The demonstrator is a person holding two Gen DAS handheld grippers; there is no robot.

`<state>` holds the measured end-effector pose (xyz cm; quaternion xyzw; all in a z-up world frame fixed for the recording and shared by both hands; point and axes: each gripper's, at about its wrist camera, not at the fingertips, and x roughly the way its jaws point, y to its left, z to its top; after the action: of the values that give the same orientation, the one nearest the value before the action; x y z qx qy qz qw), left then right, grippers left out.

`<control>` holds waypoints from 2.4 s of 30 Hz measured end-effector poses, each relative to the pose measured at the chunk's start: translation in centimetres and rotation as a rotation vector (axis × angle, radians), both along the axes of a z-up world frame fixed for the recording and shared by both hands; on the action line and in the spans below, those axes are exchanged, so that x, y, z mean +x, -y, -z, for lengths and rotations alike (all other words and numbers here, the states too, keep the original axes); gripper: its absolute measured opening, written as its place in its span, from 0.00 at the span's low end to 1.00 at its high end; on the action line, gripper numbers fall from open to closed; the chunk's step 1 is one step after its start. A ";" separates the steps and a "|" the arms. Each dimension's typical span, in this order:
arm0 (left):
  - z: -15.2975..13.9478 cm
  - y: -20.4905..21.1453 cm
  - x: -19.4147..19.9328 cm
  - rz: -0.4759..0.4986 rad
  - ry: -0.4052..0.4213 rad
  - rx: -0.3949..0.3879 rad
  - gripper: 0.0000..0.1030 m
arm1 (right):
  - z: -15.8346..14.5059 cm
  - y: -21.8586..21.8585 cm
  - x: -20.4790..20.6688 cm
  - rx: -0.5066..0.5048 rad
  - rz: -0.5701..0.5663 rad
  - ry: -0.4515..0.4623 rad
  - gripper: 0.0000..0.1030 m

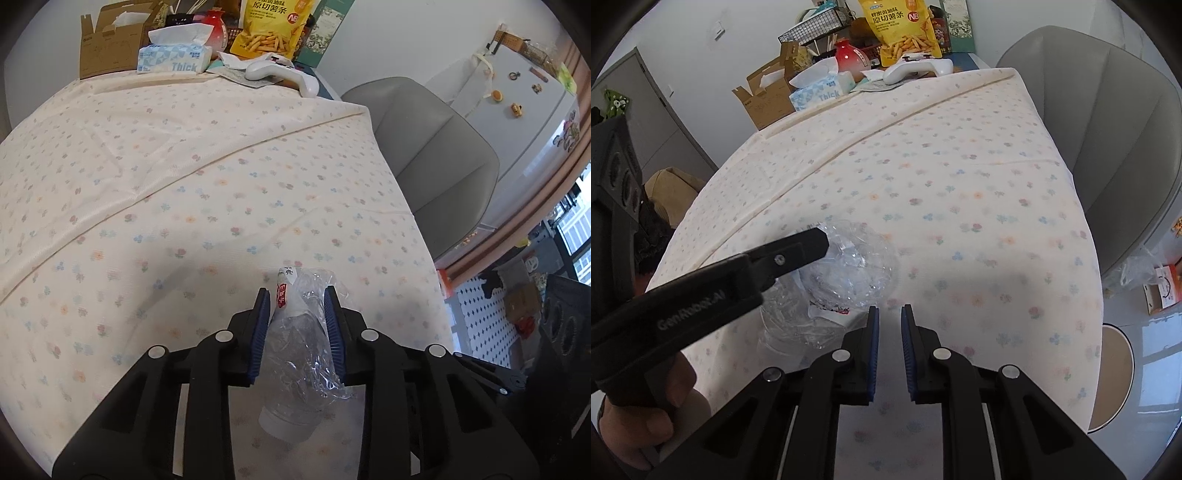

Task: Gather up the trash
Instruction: 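Lift the bottle with the left gripper off the tablecloth, then carry the bottle in the left gripper over the white trash bin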

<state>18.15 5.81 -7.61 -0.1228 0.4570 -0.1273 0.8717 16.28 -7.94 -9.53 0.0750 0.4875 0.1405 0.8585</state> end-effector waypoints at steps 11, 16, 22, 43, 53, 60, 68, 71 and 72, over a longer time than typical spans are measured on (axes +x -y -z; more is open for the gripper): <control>-1.0 0.5 -0.8 0.016 0.021 -0.024 0.26 | -0.3 0.1 -0.3 0.034 -0.005 0.006 0.04; -1.3 1.3 -0.9 0.043 0.021 -0.045 0.25 | -1.9 0.7 -0.7 0.026 0.004 0.049 0.04; -2.5 3.5 -1.2 0.079 0.050 -0.035 0.25 | -2.4 2.9 -1.5 0.005 0.047 0.061 0.04; -5.1 17.3 -3.4 0.310 0.102 -0.005 0.25 | -4.1 15.7 -6.9 0.039 0.268 0.118 0.04; -4.6 26.5 -3.8 0.438 0.084 0.017 0.25 | -3.4 24.1 -9.3 0.054 0.397 0.112 0.04; -2.9 32.7 -3.3 0.525 0.043 0.034 0.25 | -1.9 29.8 -10.2 0.071 0.483 0.088 0.05; -0.5 38.3 -2.7 0.602 -0.011 0.051 0.25 | 0.7 35.0 -10.5 0.094 0.561 0.040 0.04; 0.4 39.5 -2.4 0.619 -0.029 0.056 0.25 | 1.6 36.2 -10.5 0.100 0.578 0.025 0.05; 0.6 39.8 -2.3 0.623 -0.035 0.057 0.25 | 1.8 36.5 -10.4 0.103 0.583 0.019 0.05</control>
<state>15.82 -34.01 -8.23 0.0456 0.4908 -0.3734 0.7859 5.89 -44.42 -11.37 0.2542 0.4294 -0.0867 0.8623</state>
